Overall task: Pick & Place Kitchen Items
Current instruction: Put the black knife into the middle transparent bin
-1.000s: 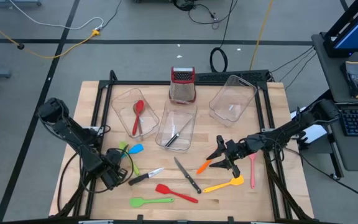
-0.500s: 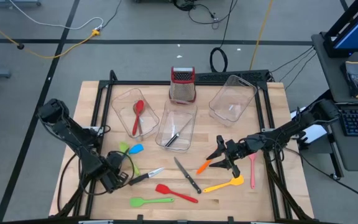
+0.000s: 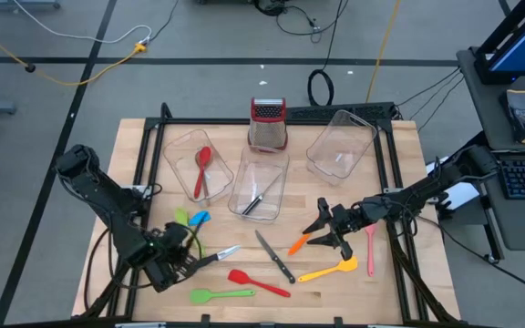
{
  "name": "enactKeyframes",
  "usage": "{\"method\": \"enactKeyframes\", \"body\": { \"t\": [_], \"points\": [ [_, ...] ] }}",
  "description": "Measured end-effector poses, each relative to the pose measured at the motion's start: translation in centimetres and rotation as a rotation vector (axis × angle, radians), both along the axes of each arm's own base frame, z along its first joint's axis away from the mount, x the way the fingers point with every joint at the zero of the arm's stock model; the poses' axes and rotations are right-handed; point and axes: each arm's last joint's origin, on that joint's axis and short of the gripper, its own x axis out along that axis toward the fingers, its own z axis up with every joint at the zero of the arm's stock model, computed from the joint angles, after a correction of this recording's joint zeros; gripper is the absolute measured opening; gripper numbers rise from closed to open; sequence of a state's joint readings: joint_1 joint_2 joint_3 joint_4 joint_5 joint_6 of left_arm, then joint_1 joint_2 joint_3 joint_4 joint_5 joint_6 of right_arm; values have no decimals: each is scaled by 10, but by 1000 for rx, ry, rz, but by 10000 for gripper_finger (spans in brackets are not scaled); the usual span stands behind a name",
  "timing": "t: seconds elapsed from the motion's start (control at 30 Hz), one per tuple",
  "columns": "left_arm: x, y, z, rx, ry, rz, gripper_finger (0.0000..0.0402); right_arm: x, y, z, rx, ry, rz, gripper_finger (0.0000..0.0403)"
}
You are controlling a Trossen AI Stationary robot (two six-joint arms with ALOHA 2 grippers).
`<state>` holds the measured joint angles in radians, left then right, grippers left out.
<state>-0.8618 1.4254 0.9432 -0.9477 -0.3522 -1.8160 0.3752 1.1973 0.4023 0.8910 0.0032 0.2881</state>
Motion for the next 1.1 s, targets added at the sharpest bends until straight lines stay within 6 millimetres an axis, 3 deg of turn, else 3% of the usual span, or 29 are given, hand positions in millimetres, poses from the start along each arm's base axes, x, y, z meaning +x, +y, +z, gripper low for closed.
{"method": "enactKeyframes", "body": {
  "t": [0.33,0.67,0.9,1.1],
  "points": [
    [55,4,23,81,-348,-274,47,0,0,7,-89,-119,-5,134],
    [117,36,57,111,-733,-610,47,5,4,2,-140,-177,66,134],
    [138,62,80,145,-991,-779,47,14,8,-9,-148,-239,85,139],
    [144,74,88,191,-1097,-856,47,38,11,-7,-174,-310,49,181]
  ]
}}
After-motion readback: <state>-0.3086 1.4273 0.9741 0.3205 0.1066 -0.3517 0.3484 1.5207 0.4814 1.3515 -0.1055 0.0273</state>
